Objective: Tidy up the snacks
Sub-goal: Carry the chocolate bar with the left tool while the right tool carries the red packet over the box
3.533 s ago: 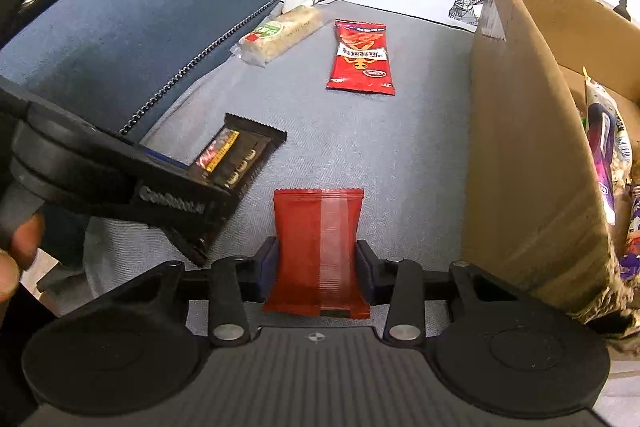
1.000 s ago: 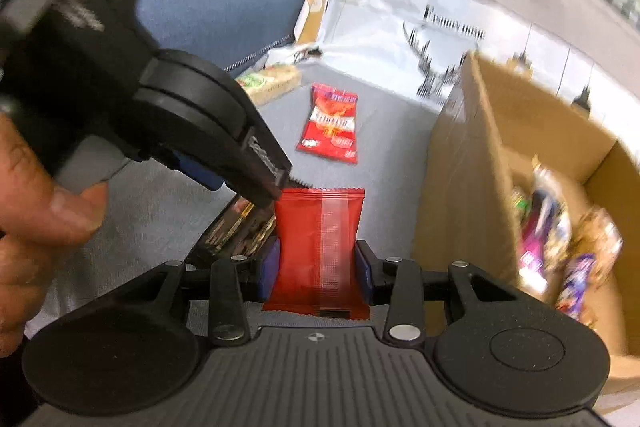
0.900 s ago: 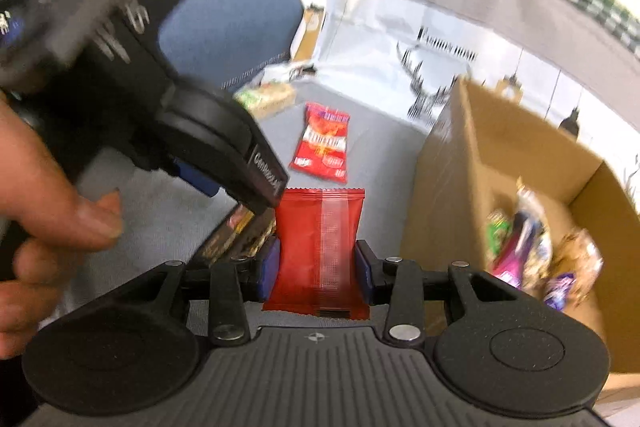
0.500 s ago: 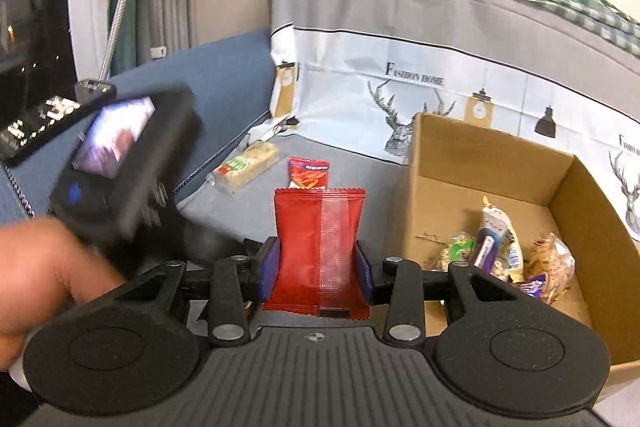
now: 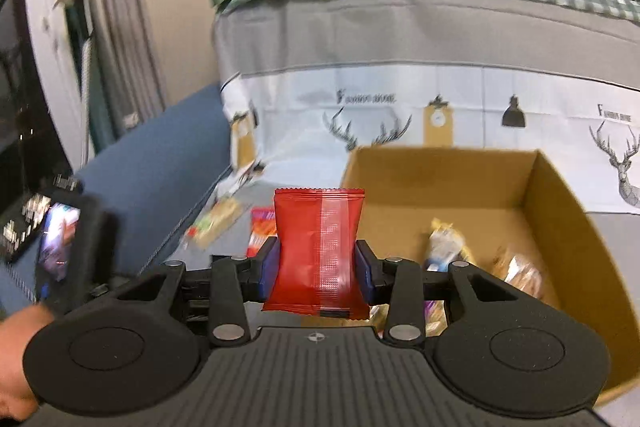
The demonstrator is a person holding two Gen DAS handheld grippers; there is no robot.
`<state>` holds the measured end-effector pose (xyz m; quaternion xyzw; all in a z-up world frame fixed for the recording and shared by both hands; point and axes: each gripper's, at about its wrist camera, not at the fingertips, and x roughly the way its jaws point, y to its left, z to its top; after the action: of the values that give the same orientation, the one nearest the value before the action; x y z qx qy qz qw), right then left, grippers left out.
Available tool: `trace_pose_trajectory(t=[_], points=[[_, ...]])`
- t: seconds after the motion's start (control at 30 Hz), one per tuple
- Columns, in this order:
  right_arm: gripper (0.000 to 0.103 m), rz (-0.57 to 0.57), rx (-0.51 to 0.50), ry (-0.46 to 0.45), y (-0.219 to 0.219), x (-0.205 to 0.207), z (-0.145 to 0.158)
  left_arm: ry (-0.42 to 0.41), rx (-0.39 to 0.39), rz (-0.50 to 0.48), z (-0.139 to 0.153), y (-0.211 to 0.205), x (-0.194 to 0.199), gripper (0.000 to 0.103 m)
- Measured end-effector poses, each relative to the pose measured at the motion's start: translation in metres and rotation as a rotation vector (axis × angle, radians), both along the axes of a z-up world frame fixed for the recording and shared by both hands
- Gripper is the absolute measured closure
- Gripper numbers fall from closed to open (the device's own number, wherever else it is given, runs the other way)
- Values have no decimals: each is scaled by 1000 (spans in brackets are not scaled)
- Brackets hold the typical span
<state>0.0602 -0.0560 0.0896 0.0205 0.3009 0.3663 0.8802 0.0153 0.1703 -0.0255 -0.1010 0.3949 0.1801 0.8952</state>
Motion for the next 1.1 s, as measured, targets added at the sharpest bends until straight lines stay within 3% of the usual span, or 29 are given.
trace_pose_trajectory(t=[0.2, 0.4, 0.63, 0.8, 0.93, 1.1], points=[[62, -45, 50, -56, -14, 33, 6, -174, 34, 4, 34, -15, -4, 60], [62, -93, 54, -52, -26, 37, -17, -315, 13, -21, 69, -30, -6, 60], [62, -150, 77, -91, -36, 52, -19, -349, -49, -52, 114, -48, 32, 60], [62, -188, 66, -74, -46, 61, -24, -390, -83, -125, 102, -69, 48, 60], [62, -222, 48, -60, -52, 66, -30, -329, -138, -167, 81, -80, 56, 60], [62, -234, 26, -54, -56, 72, -37, -346, -119, -205, 77, -89, 69, 60]])
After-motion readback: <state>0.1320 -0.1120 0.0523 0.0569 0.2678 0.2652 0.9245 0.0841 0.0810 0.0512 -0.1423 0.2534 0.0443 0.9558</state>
